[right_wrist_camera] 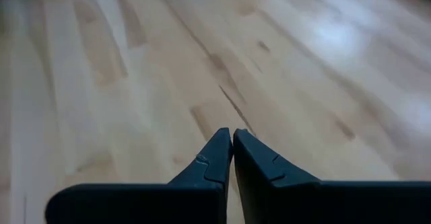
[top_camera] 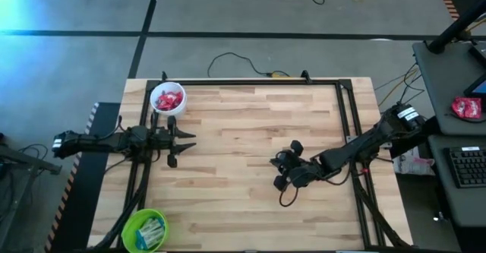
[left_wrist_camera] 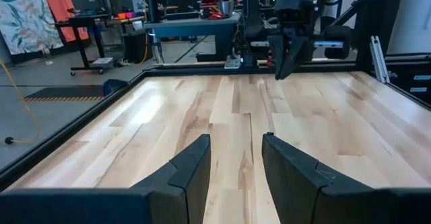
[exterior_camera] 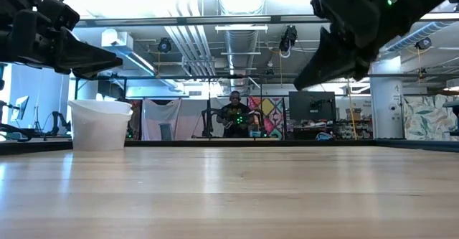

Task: Sort candy by brand, put in halloween buckets
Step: Return to Home Position

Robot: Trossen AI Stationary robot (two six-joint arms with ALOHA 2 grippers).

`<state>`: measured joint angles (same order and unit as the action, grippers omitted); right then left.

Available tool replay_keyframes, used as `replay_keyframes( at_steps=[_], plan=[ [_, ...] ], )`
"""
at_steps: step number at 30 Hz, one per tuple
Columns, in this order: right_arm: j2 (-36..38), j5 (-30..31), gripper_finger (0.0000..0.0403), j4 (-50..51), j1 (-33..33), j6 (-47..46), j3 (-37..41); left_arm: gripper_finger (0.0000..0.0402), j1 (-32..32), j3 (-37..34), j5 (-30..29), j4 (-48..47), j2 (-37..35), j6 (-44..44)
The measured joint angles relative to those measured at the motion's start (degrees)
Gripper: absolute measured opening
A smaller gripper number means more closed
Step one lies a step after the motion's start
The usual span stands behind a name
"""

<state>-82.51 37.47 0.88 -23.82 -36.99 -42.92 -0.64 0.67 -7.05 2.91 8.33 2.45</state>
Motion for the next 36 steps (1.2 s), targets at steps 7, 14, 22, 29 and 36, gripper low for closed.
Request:
replay_keyframes(
  at_steps=[7,14,22,29,36],
  plan=[
    [0.9,-0.2,0.0013,-6.9,1.2,10.7,-2.9,0.0119,0.0,0.0,0.0,0.0,0.0,0.0],
    [14.1,-14.8,0.0028,-14.1,2.6,28.3,0.0,0.0119,0.0,0.0,0.0,0.0,0.2,0.0],
    [29.3,-24.8,0.0071,-28.8,14.0,37.2,17.6,0.0119,0.0,0.0,0.0,0.1,0.3,0.0],
    [37.1,-40.3,0.0104,-39.2,32.7,30.2,31.6,0.0119,0.0,0.0,0.0,0.0,0.3,0.0],
    [47.5,-50.2,0.0114,-40.3,35.0,32.3,37.5,0.0119,0.0,0.0,0.0,0.0,0.3,0.0]
  ],
)
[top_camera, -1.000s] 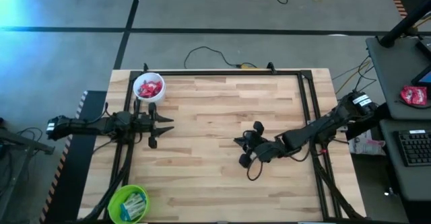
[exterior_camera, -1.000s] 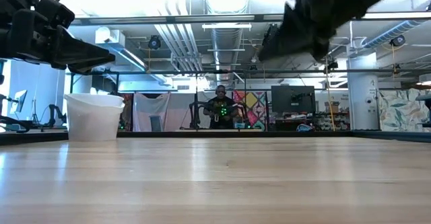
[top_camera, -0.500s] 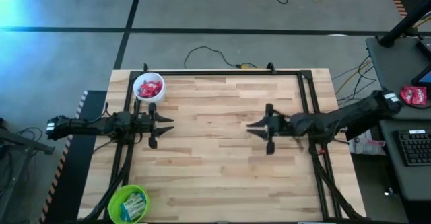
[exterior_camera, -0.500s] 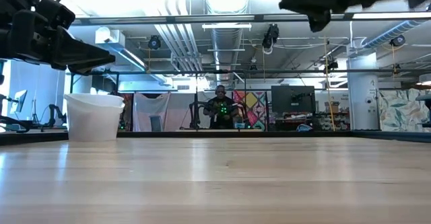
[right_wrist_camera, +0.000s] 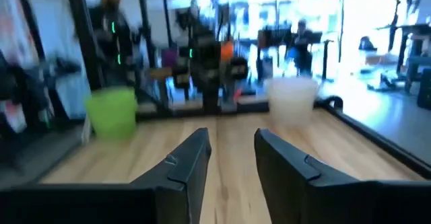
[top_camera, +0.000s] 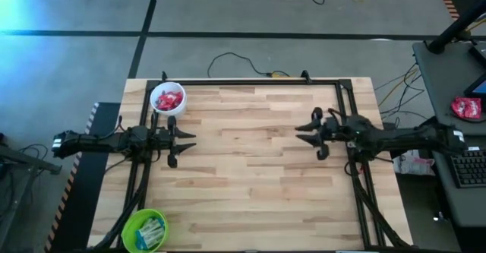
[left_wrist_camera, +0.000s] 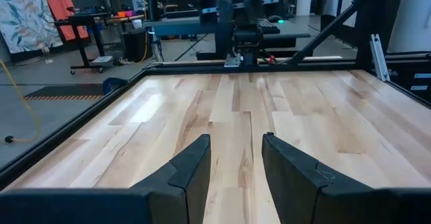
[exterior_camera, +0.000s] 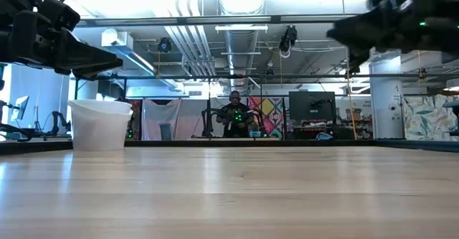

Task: Sort candy by brand, put in halloween buckets
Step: Return to Home Position

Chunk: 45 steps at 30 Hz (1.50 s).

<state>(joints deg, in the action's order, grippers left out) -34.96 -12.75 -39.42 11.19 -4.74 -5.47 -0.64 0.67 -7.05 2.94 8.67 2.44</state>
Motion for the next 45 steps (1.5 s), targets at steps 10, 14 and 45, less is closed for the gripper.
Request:
replay_keyframes(
  at_steps=[10,14,45],
  plan=[
    [32.3,9.6,0.0102,38.6,-5.2,-6.3,1.2,0.0119,0.0,0.0,0.0,0.1,0.1,0.0],
    [34.5,12.3,0.0100,51.6,-8.0,-4.2,-3.4,0.0119,0.0,0.0,0.1,0.1,0.2,0.0],
    [26.7,10.4,0.0102,38.5,-12.0,5.8,4.8,0.0119,0.0,0.0,0.1,0.9,2.9,0.0]
  ],
)
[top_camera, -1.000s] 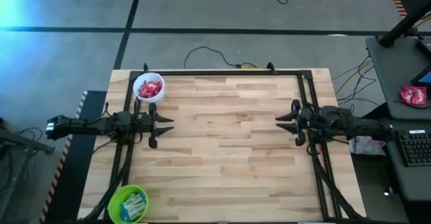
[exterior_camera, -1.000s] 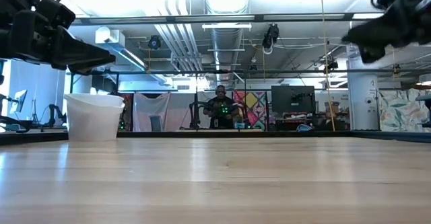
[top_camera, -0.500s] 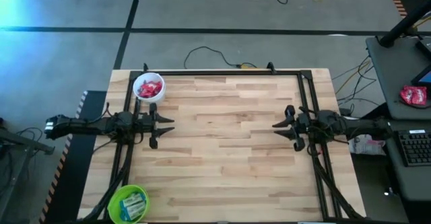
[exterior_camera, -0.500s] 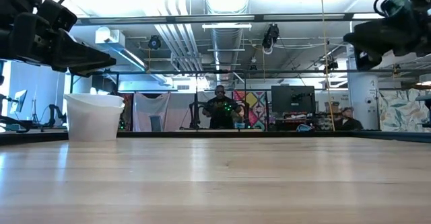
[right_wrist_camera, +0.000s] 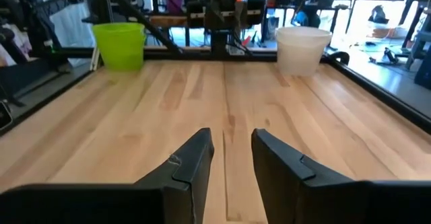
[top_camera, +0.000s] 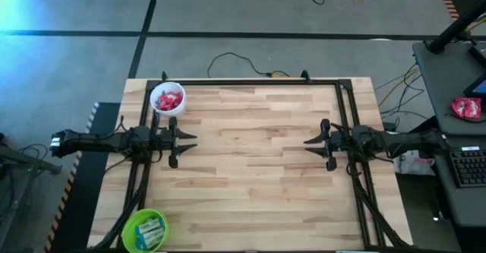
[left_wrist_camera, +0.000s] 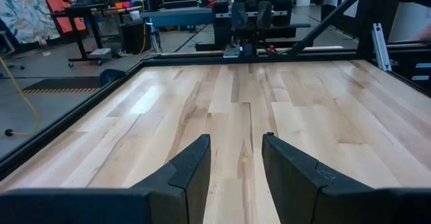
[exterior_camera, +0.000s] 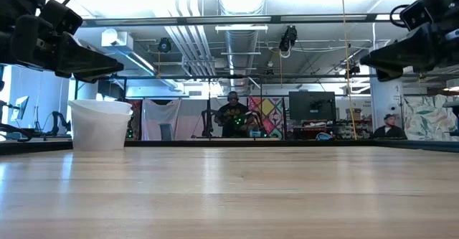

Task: Sort candy by brand, put in halloween buckets
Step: Return to Home Position

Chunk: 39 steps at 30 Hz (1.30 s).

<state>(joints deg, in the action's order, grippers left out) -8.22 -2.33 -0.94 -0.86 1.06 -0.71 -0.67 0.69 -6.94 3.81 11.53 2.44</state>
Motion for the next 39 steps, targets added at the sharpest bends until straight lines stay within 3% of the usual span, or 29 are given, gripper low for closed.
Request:
replay_keyframes(
  at_steps=[39],
  plan=[
    [-1.7,0.0,0.0081,0.0,0.0,-2.6,0.1,0.0119,0.0,0.0,0.0,0.0,0.0,0.0]
  ],
)
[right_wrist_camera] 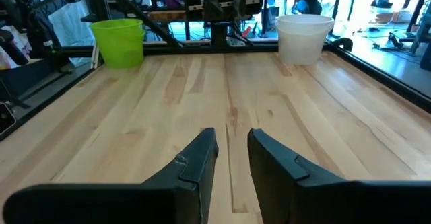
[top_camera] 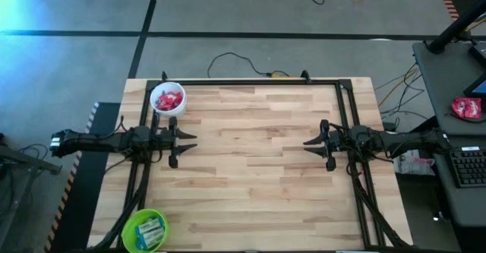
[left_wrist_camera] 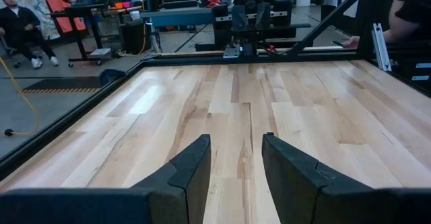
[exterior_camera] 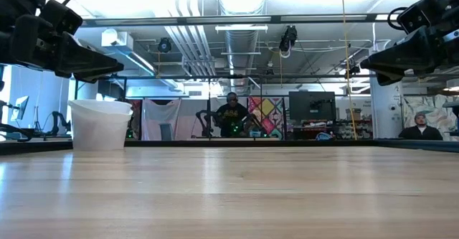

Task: Sort candy by brand, put in halloween buckets
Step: Return to Home Position

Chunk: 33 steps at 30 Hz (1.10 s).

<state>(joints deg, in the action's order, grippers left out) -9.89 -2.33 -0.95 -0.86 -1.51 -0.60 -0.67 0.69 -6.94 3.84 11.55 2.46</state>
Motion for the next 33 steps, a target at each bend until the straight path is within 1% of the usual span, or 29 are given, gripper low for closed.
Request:
replay_keyframes(
  at_steps=[5,17,33],
  plan=[
    [0.0,0.0,0.0077,0.0,0.0,0.0,0.0,0.0119,0.0,0.0,0.0,0.0,0.0,0.0],
    [0.0,0.0,0.0091,0.0,0.0,0.0,0.0,0.0119,0.0,0.0,0.0,0.0,0.0,0.0],
    [0.0,0.0,0.0072,0.0,0.0,0.0,0.0,0.0119,0.0,0.0,0.0,0.0,0.0,0.0]
  ],
)
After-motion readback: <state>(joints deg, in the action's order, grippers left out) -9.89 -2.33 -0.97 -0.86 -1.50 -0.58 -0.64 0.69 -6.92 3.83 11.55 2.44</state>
